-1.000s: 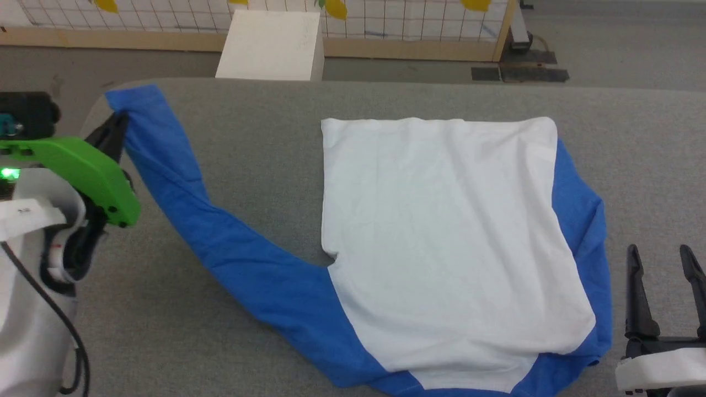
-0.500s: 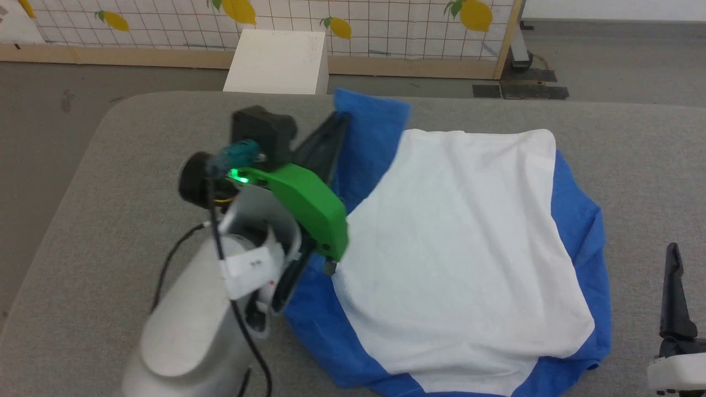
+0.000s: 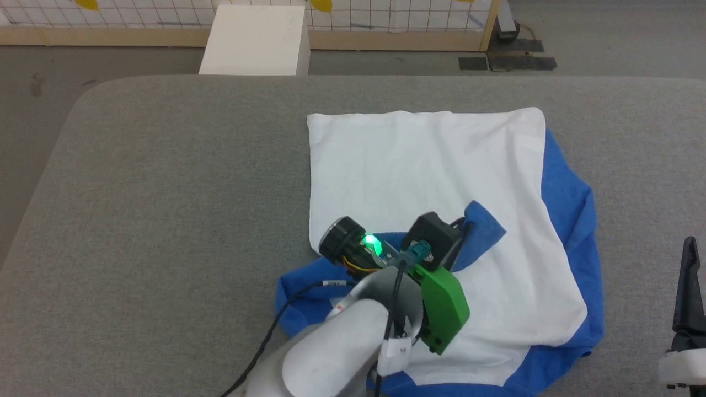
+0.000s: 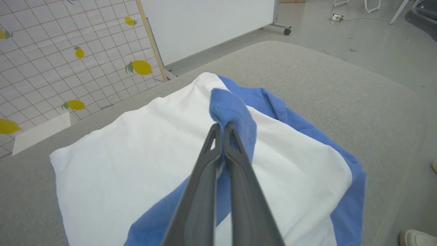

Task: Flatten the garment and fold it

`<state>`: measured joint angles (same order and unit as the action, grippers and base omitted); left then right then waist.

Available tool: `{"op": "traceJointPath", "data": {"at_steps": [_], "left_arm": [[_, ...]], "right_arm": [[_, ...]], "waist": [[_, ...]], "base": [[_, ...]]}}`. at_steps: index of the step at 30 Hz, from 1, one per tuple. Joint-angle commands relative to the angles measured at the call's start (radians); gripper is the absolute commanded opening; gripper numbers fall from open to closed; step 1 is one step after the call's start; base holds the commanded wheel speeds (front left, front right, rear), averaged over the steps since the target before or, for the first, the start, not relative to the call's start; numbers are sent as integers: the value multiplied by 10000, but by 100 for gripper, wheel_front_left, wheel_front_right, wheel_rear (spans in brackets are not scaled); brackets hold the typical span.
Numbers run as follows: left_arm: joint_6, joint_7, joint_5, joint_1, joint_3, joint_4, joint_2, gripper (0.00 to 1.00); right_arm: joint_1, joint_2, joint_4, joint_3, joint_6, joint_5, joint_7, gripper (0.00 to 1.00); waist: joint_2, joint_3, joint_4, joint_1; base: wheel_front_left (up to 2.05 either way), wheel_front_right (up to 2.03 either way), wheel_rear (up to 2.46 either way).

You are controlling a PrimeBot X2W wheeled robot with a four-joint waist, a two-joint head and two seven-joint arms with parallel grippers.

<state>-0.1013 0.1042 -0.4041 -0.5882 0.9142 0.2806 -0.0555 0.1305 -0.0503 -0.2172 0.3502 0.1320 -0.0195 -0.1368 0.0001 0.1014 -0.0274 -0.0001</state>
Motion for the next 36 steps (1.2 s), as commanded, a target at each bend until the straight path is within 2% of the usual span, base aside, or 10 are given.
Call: {"op": "traceJointPath", "data": {"at_steps": [1, 7, 11, 21, 22, 23, 24, 25, 36], "left_arm": [[-118, -244, -211, -193, 384, 133, 46, 0], [-603, -878, -846, -753, 2173, 698, 50, 0], [-607, -770, -1504, -732, 3150, 1074, 51, 0], [-616, 176, -3075, -434, 3594, 2420, 52, 0], [-638, 192, -3196, -444, 3601, 2451, 52, 11], [-678, 181, -3348, -452, 3607, 2474, 52, 36], [-710, 151, -3454, -468, 3612, 2485, 52, 79], [-736, 123, -3554, -499, 3619, 2499, 52, 100], [-752, -501, -5137, -923, 3599, 1484, 52, 100]], "right_arm": [[-194, 1, -17, -93, -13, -65, -30, 100], [-479, 1, 92, -323, -13, -63, -131, 100], [-681, 1, 199, -498, -13, -42, -193, 100], [-936, 1, 500, -695, -13, -74, -286, 100], [-939, 1, 518, -692, -13, -73, -291, 100], [-946, 1, 541, -691, -13, -71, -293, 100], [-952, 1, 560, -692, -13, -70, -292, 100], [-955, 1, 587, -697, -13, -71, -290, 100], [-722, 1, 510, -564, -13, 27, -131, 100]], "waist": [[-1, 319, -289, 1], [-1, 825, -700, 1], [-1, 1054, -979, 1], [-1, 1328, -1466, 1], [-1, 1322, -1477, 1], [-1, 1309, -1489, 1], [-1, 1294, -1495, 1], [-1, 1261, -1499, 1], [-1, 690, -945, 1]], "base": [[0, 0, 0], [0, 0, 0], [0, 0, 0], [0, 0, 0], [0, 0, 0], [0, 0, 0], [0, 0, 0], [0, 0, 0], [0, 0, 0]]}}
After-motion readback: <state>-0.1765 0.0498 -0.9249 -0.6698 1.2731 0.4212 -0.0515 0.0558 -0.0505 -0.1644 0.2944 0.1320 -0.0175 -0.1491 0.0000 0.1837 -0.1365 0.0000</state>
